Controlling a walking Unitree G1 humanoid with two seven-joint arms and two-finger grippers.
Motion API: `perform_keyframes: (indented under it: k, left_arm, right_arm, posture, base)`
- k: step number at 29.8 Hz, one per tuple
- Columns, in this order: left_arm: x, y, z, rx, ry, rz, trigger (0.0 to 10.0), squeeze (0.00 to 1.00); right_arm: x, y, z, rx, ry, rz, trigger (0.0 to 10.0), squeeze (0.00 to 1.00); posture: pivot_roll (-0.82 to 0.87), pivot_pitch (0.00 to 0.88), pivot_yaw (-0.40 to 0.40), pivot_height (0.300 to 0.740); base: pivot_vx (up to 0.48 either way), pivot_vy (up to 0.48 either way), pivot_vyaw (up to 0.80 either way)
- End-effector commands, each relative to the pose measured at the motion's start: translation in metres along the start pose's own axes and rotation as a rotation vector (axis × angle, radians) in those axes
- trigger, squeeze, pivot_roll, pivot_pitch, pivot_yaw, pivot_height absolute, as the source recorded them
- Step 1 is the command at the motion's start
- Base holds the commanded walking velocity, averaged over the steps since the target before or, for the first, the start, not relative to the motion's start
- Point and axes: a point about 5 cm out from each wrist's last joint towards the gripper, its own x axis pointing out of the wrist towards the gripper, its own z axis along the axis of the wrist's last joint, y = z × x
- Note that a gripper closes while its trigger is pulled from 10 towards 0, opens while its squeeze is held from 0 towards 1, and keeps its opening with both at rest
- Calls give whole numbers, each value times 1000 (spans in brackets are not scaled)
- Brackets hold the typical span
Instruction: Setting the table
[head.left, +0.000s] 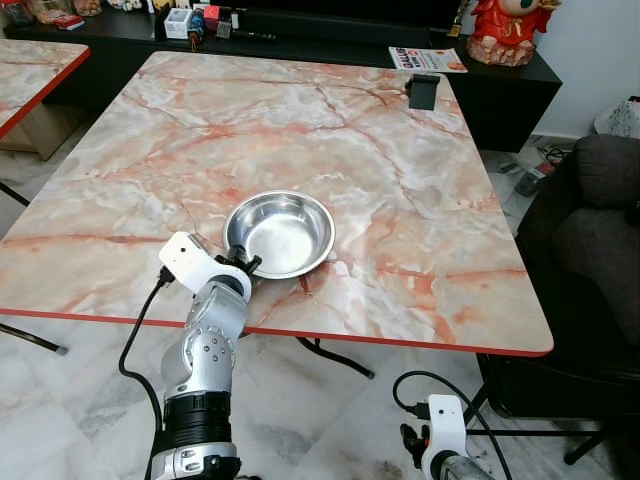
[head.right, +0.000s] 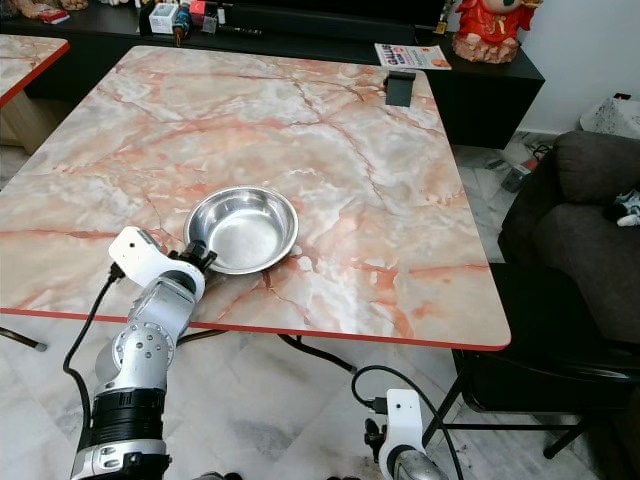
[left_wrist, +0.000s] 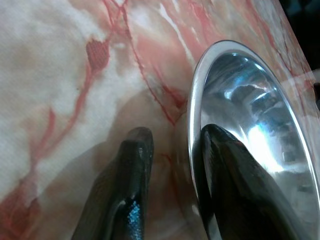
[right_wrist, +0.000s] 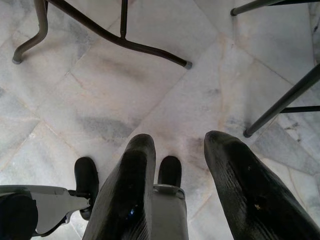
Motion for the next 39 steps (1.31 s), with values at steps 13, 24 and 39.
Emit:
perform_keyframes:
  k: [13,24,39]
  left_arm:
    - [-10,-9,22,-17,-52,-74,10000,1000]
    - [-20,18,81,432,-463,26,10000,0]
    - [-43,144,136,1183,-618,499,10000,0]
  right_arm:
    - [-1,-6,-1,-4,11,-13,10000,0]
    - [-1,-4,-1,-5,8,-10,10000,0]
    - [-2,-3,-7,20,12,-22,10000,0]
  posture:
    - [97,102,-92,740]
    - [101,78,-85,740]
    - [101,104,-61,740]
  base:
    - [0,0,0]
    - [0,0,0]
    - [0,0,0]
